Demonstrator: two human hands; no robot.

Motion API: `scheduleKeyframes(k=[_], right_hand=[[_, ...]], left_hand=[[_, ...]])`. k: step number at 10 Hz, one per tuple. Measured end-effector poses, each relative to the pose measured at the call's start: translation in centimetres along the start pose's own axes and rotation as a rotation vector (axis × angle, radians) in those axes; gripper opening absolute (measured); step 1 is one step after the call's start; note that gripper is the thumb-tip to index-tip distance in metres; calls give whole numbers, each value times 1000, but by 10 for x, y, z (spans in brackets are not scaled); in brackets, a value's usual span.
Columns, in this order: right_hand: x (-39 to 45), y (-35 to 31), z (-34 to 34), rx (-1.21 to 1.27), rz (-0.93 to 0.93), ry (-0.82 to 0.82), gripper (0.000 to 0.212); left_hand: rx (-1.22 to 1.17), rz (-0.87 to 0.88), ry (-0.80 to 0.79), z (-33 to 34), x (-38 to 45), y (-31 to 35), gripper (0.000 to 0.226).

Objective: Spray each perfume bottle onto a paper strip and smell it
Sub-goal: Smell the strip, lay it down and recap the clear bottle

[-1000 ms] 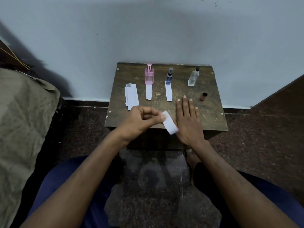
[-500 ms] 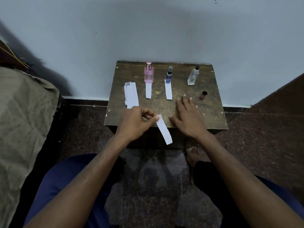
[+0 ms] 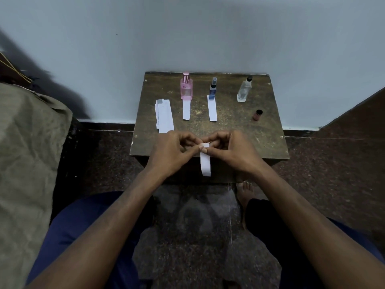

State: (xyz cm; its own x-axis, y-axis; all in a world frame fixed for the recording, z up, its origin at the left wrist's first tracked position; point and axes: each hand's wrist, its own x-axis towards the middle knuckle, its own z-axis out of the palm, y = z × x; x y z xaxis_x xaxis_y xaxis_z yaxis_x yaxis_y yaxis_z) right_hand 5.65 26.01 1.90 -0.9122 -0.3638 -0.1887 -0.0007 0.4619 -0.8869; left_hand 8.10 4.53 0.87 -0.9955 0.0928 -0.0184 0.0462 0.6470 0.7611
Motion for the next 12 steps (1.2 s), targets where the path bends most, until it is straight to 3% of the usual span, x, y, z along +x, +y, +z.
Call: scheduleKeyframes(k=[1,2,4,5,6,7,8,9,10,11,12], right_hand=[[-2,7,-6,-126,59,107,22],[-6,14,-15,-200,112,250,10],[-34,-12,-19,-241,98,346,6],[-49,-58,-26,-203,24,346,7],[-62,-107,-39,515,-61,173,16],[-71,-108,-37,991,41,83,14],[-67,-57,-30,241,293,277,9],[-55,-31,-23,-151,356,227,18],[-57,-54,-29,727,277,8,11],[-57,-63,-33,976,261,-29,9],[-48,-28,-28,-202,284,197,12]], left_hand=[[274,214,-10,10,-3,-7,43],[535,294,-119,30,-5,-15,76],[824,252,-252,58,-24,-34,102],[829,244,-267,57,-20,-33,112],[822,239,-270,48,-12,-29,112],[811,217,-282,49,-15,-25,106],[809,208,-266,49,-9,-23,112],[828,212,-247,44,-3,-28,116],[819,202,-275,45,-9,-30,116],[796,202,-273,48,-11,-30,116],[825,187,-256,48,-12,-34,118]])
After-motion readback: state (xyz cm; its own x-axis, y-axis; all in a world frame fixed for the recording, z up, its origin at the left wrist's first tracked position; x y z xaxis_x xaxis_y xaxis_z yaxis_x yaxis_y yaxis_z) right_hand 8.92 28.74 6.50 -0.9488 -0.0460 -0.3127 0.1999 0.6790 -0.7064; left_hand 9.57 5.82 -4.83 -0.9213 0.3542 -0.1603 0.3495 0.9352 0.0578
